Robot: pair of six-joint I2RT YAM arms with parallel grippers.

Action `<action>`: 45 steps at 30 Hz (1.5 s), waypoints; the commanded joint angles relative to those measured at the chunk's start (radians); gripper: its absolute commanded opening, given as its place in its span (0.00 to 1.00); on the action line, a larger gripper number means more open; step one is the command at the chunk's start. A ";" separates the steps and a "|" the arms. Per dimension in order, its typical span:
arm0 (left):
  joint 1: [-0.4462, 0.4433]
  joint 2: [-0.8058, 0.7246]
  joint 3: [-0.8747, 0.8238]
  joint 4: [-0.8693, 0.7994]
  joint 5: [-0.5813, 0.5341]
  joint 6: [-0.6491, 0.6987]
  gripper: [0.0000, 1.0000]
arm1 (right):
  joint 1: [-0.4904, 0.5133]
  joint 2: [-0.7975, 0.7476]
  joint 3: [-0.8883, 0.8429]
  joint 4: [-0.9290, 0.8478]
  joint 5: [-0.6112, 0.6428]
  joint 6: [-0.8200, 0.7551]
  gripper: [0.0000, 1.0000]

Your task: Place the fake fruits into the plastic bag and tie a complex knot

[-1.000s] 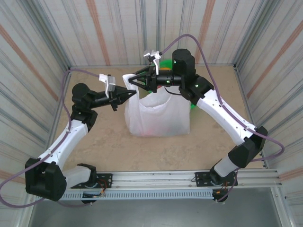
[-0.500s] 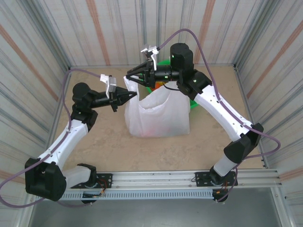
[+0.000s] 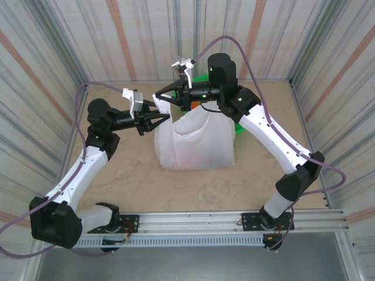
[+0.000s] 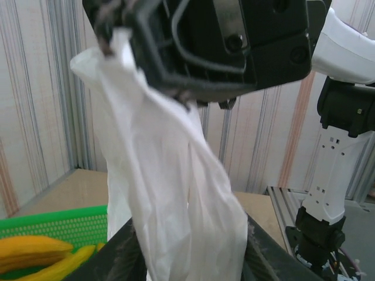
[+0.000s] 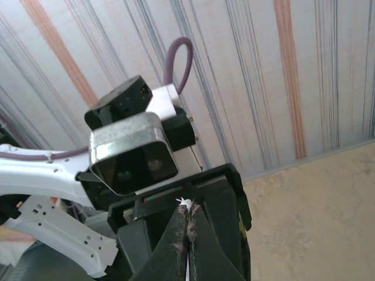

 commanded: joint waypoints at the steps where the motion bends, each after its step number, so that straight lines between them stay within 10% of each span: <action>1: -0.001 0.010 0.063 -0.013 -0.005 0.019 0.43 | 0.008 0.001 0.030 -0.019 0.000 -0.019 0.00; 15: -0.007 0.013 0.063 -0.096 0.006 0.074 0.10 | 0.005 -0.015 0.034 -0.021 0.069 -0.024 0.00; 45: -0.049 0.008 -0.275 0.053 -0.089 0.038 0.01 | -0.035 0.014 0.191 -0.039 0.070 -0.016 0.00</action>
